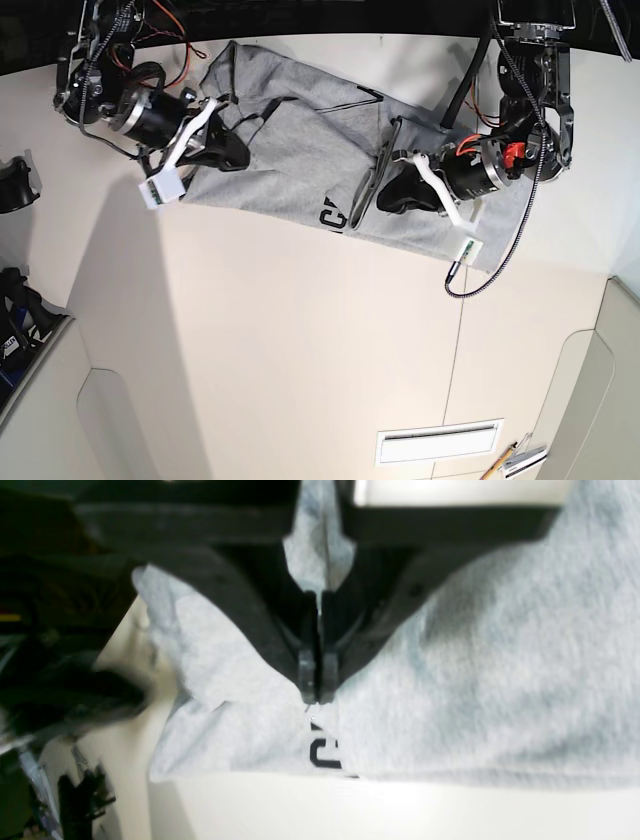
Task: Fold the T-shirt properly
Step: 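Grasp the other end with the right gripper and fold it over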
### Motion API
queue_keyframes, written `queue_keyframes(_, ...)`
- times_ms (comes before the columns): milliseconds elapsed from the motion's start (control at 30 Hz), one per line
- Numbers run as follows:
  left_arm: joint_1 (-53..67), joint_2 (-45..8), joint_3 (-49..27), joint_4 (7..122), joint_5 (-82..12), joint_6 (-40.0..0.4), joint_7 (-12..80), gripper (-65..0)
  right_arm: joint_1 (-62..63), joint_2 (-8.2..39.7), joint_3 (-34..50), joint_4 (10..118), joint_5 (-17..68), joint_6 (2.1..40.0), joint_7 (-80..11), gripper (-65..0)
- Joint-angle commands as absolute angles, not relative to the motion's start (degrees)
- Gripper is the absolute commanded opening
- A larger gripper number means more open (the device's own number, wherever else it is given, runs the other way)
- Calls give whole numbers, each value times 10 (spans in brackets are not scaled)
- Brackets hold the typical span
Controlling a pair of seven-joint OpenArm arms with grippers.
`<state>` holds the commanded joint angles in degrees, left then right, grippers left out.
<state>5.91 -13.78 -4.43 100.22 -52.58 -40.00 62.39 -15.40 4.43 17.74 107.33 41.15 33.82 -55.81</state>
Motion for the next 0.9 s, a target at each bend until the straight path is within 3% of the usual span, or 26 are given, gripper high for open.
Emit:
queue_keyframes(133, 59, -142, -44, 1002, -543, -400, 624, -650, -184, 44, 285, 1082, 415, 336, -581, -650)
queue_keyframes(167, 59, -142, -44, 1002, -546, -400, 624, -633, -190, 44, 302, 1082, 425, 333, -590, -613)
queue_keyframes(233, 59, -141, -44, 1002, -552, -400, 624, -548, -204, 44, 321, 1082, 433, 327, -595, -296)
queue_keyframes(267, 59, -141, -44, 1002, -557, -400, 624, -513, -209, 44, 322, 1082, 433, 324, -592, -188)
queue_keyframes(633, 59, -141, -44, 1002, -570, -400, 624, -494, -211, 41, 251, 965, 433, 316, -551, -192)
queue_keyframes(900, 59, -141, -44, 1002, -570, -400, 624, -494, -180, -17, 207, 965, 387, 314, -539, -192)
